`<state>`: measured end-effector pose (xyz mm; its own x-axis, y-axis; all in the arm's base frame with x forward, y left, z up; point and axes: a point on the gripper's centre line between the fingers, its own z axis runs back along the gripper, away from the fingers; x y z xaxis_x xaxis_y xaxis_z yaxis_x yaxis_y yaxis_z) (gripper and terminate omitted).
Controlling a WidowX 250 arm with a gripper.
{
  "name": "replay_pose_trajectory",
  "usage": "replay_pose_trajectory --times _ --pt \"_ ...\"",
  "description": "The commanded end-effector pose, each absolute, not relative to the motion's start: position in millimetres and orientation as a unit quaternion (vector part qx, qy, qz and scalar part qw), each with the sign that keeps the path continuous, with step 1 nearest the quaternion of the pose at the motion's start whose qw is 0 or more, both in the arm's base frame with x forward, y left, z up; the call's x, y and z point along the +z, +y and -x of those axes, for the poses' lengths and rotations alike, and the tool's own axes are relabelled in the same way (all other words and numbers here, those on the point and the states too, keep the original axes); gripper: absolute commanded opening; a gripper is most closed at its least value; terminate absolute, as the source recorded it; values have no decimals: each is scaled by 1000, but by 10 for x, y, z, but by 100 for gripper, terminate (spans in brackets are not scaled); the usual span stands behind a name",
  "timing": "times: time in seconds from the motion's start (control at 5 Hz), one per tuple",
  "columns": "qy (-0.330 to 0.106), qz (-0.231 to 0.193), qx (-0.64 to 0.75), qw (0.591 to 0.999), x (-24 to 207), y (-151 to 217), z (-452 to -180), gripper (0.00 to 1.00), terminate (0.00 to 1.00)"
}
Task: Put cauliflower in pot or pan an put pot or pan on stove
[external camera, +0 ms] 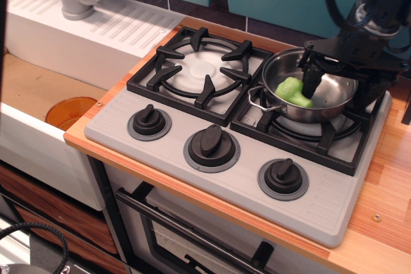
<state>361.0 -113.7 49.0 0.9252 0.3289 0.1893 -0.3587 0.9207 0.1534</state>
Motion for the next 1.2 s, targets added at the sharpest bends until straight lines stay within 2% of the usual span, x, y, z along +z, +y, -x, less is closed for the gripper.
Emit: replay_pose_trajectory --times 0.0,0.4,0.6,0.8,1.0 --pt "-112 -72 176 975 1153 -1167 -3749 100 0" --pt "-93 -91 150 980 1329 -1037 -3795 100 0" --pt "-79 -79 154 982 1443 -978 -3822 100 0" --pt "-79 -79 154 982 1443 -978 -3822 100 0" --pt "-79 -79 154 982 1443 -978 -3822 100 100"
